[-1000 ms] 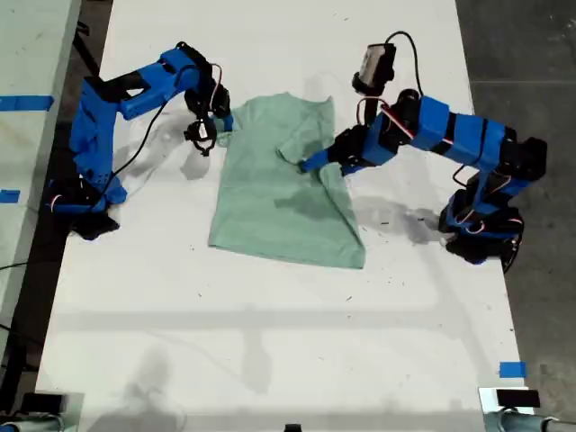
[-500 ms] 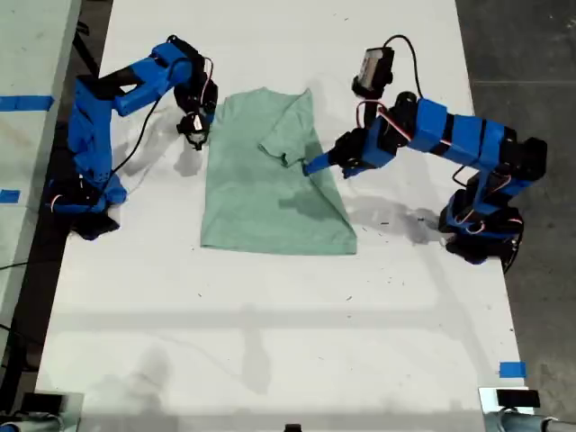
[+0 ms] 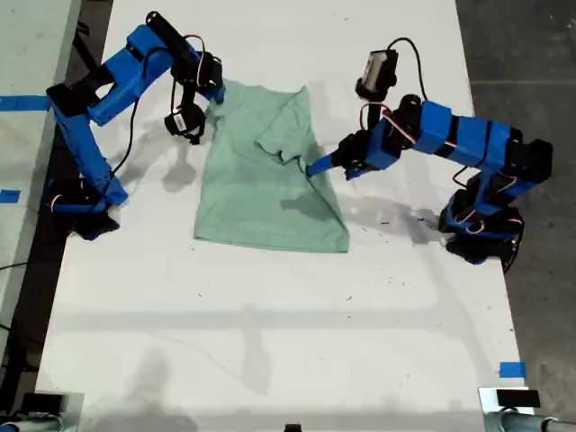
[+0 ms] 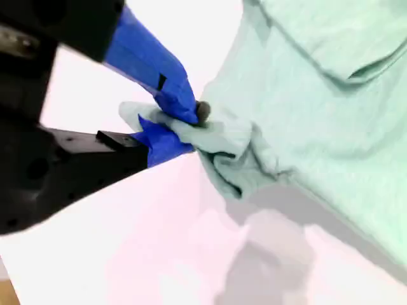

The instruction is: Fold tshirt

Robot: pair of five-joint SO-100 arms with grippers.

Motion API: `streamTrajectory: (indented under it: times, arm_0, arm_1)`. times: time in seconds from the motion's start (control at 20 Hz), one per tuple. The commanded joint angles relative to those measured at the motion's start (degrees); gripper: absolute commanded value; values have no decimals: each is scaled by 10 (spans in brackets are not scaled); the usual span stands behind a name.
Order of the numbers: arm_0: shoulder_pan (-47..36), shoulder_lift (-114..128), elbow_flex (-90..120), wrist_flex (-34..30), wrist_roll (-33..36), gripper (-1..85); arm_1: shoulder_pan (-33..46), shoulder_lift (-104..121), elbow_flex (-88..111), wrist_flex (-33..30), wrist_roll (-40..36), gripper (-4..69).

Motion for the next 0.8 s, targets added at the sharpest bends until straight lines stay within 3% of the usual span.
streamTrajectory:
  times: [0.0, 0.15, 0.4, 0.45, 0.5, 0.55, 0.75]
  arm_0:
    - [61, -5, -67, -47, 11, 0]
    - [108, -136, -202, -69, 11, 0]
    - [120, -261, -208, -187, -11, 34]
    - [122, -281, -209, -205, -12, 59]
    - [122, -300, -209, -217, -17, 180]
    - [122, -309, -210, -220, -18, 273]
    - [114, -239, -208, -136, -14, 297]
  arm_1:
    - [6, 52, 6, -13, 6, 353]
    - [6, 66, 21, -14, 11, 352]
    - [-1, 76, 35, -14, 21, 350]
    - [-1, 76, 38, -14, 21, 350]
    - [-1, 76, 38, -14, 21, 350]
    - [-1, 76, 38, -14, 21, 350]
    - [2, 76, 49, -18, 21, 352]
